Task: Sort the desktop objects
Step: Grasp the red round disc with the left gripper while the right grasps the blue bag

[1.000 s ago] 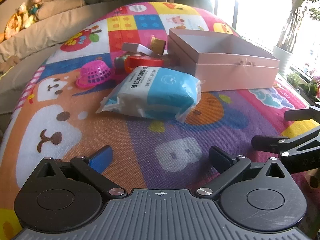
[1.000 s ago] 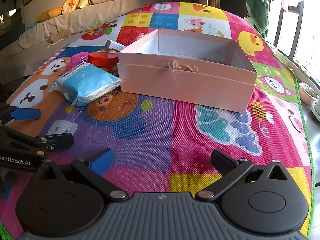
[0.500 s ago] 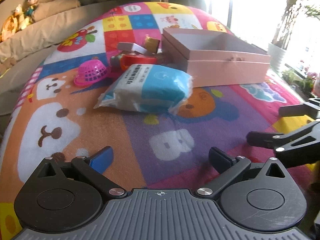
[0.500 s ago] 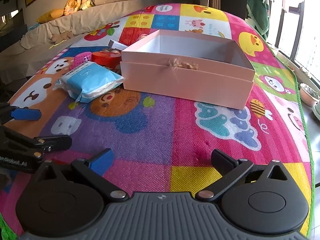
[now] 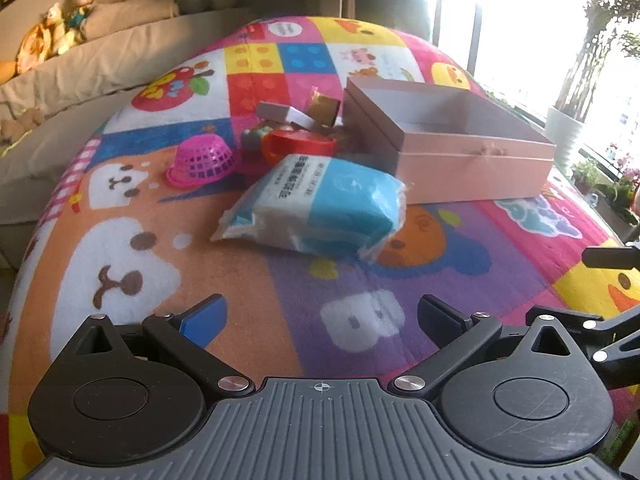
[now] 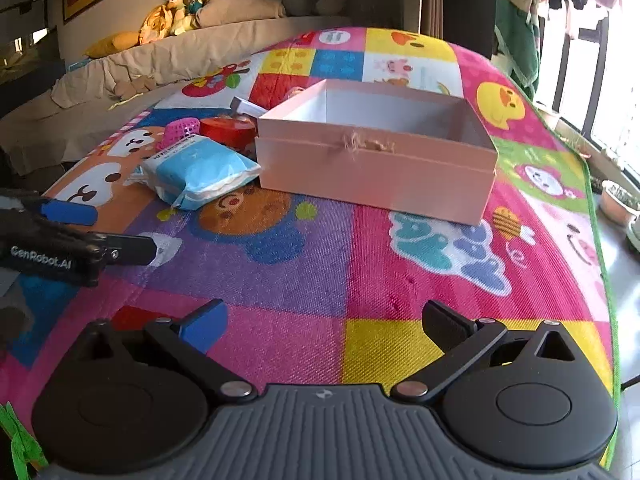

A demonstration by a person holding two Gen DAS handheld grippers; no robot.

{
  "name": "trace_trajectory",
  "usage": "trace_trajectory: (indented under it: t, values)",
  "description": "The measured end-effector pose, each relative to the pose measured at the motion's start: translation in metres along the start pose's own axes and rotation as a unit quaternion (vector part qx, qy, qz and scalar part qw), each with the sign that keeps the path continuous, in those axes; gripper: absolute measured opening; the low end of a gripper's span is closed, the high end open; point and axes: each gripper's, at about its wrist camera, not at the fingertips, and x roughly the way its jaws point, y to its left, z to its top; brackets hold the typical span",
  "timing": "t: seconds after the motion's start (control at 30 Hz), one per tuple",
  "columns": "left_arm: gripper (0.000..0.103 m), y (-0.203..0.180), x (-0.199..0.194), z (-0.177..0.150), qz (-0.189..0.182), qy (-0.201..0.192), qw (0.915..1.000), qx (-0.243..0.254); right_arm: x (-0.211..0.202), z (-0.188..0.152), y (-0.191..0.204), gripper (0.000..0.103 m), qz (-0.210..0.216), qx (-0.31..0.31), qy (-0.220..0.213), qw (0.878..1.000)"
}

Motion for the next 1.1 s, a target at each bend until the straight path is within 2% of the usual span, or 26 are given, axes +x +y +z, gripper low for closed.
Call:
trace_trajectory:
  t: [0.2, 0.33, 0.47, 0.57, 0.67, 0.73, 0.77, 0.87, 0.93, 0.97, 1.0, 1.1]
  values:
    - [0.103, 0.016, 0.001, 0.006, 0.025, -0.014, 0.9996, 0.0, 0.002, 0.02, 0.006, 0.103, 0.01, -0.013, -0.017, 1.0]
    - [0.103, 0.041, -0.002, 0.014, 0.048, -0.028, 0.9982, -0.023, 0.011, 0.041, 0.023, 0.103, 0.052, -0.038, -0.028, 0.998]
    - [0.103, 0.074, -0.009, 0.031, 0.073, -0.051, 0.9948, -0.049, 0.026, 0.065, 0.058, 0.103, 0.084, -0.106, -0.071, 0.988]
    - [0.103, 0.091, -0.017, 0.043, 0.084, -0.071, 0.9923, -0.057, 0.044, 0.08, 0.087, 0.102, 0.091, -0.199, -0.093, 0.971]
    - [0.103, 0.106, -0.019, 0.051, 0.069, -0.081, 0.9914, -0.076, 0.068, 0.097, 0.107, 0.093, 0.107, -0.255, -0.087, 0.957]
    - [0.103, 0.112, -0.018, 0.053, 0.061, -0.085, 0.9905, -0.089, 0.083, 0.106, 0.115, 0.091, 0.11, -0.258, -0.071, 0.957]
    - [0.103, 0.115, -0.017, 0.054, 0.06, -0.088, 0.9898, -0.094, 0.091, 0.109, 0.117, 0.086, 0.114, -0.252, -0.059, 0.959]
    - [0.103, 0.114, -0.013, 0.056, 0.055, -0.089, 0.9899, -0.096, 0.101, 0.107, 0.114, 0.064, 0.141, -0.216, -0.013, 0.966]
    - [0.103, 0.107, -0.007, 0.056, 0.041, -0.086, 0.9916, -0.087, 0.088, 0.097, 0.111, 0.059, 0.163, -0.203, -0.003, 0.965]
    - [0.103, 0.102, -0.003, 0.056, 0.036, -0.084, 0.9927, -0.079, 0.078, 0.089, 0.108, 0.052, 0.176, -0.205, 0.0, 0.963]
    - [0.103, 0.096, 0.002, 0.056, 0.031, -0.081, 0.9939, -0.068, 0.068, 0.08, 0.105, 0.051, 0.185, -0.209, 0.005, 0.96]
    - [0.103, 0.075, 0.018, 0.059, 0.015, -0.077, 0.9963, -0.035, 0.042, 0.054, 0.089, 0.051, 0.171, -0.207, 0.011, 0.963]
